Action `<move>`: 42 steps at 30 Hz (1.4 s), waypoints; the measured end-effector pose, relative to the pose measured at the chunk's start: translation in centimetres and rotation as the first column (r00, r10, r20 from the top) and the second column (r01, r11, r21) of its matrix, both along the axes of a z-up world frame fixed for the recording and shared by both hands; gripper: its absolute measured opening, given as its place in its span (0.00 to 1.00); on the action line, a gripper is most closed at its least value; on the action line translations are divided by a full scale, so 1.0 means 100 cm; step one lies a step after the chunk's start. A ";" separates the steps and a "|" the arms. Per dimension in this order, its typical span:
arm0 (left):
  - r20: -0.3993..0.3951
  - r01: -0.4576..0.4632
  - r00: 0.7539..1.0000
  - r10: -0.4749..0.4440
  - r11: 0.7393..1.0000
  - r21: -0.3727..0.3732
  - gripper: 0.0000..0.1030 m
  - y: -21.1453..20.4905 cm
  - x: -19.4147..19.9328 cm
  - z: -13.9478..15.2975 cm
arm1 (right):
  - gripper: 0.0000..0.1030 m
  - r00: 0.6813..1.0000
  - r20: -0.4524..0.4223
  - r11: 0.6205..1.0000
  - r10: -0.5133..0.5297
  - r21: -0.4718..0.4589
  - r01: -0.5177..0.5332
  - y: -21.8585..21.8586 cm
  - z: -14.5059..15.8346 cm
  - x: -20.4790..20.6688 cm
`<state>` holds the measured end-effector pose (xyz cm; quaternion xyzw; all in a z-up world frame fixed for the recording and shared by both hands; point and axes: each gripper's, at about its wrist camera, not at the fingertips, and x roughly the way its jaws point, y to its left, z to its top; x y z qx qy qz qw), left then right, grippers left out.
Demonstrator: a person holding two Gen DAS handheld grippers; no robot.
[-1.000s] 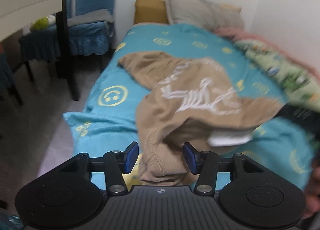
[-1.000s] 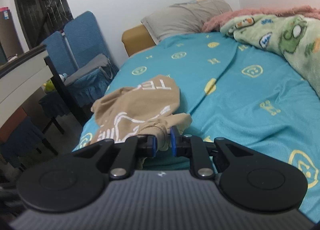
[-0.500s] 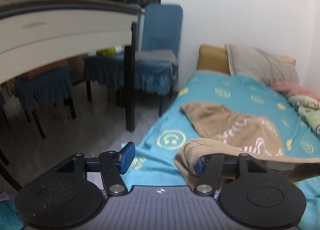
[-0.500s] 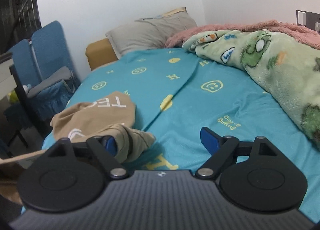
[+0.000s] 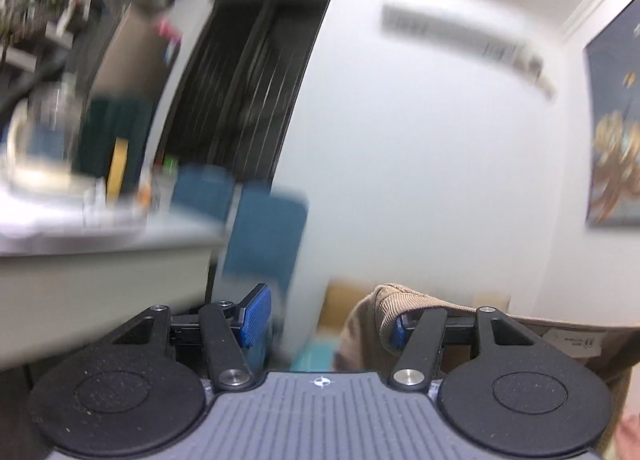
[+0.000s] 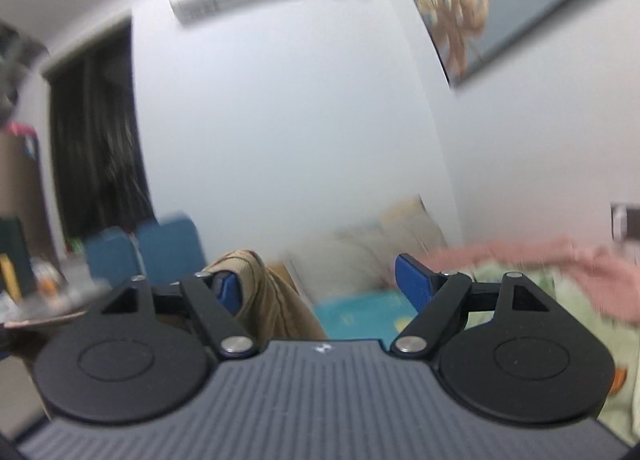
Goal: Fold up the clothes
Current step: 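Raise the T-shirt with both tools and shake it out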
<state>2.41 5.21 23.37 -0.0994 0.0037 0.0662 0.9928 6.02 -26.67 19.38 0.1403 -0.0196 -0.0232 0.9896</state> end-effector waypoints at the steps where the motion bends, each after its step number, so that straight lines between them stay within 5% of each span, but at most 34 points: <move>1: 0.038 0.005 0.999 -0.006 1.000 0.005 0.59 -0.001 -0.009 0.023 | 0.78 1.000 0.029 1.000 0.009 -0.001 -0.009 -0.001 0.019 -0.014; 8: 0.220 -0.001 0.975 -0.019 0.996 0.091 0.60 -0.021 -0.116 0.145 | 0.78 0.978 0.205 1.000 0.023 -0.018 -0.020 -0.011 0.123 -0.135; 10: 0.216 0.011 0.976 -0.031 0.996 0.092 0.60 -0.031 -0.142 0.163 | 0.78 0.972 0.236 1.000 0.015 -0.005 -0.015 -0.016 0.145 -0.170; 14: 0.172 0.054 0.984 -0.055 0.999 0.011 0.61 -0.041 -0.169 0.177 | 0.78 0.977 0.212 0.999 0.021 0.039 -0.030 -0.029 0.163 -0.194; 17: 0.096 0.059 0.994 -0.059 0.998 -0.002 0.61 -0.039 -0.151 0.162 | 0.79 0.988 0.152 0.999 0.019 0.023 -0.023 -0.032 0.153 -0.178; 24: -0.065 0.065 0.996 -0.063 0.997 0.031 0.63 -0.047 0.007 0.071 | 0.79 0.999 -0.041 1.000 -0.005 -0.010 0.004 -0.043 0.082 -0.051; 28: -0.133 0.065 0.989 -0.063 0.998 0.013 0.64 -0.056 0.129 0.016 | 0.78 0.987 -0.161 1.000 -0.013 0.018 0.016 -0.060 0.042 0.063; 36: -0.238 0.061 0.970 -0.056 0.998 0.012 0.72 -0.074 0.370 -0.110 | 0.78 0.951 -0.301 0.996 -0.076 -0.069 0.058 -0.077 -0.071 0.297; 38: -0.299 0.081 0.952 -0.061 0.995 0.055 0.74 -0.078 0.430 -0.158 | 0.78 0.935 -0.344 0.995 -0.082 -0.083 0.057 -0.087 -0.113 0.352; 42: -0.474 0.160 0.875 -0.102 0.984 0.082 0.74 -0.082 0.522 -0.268 | 0.77 0.861 -0.507 0.997 -0.051 -0.068 0.019 -0.098 -0.216 0.444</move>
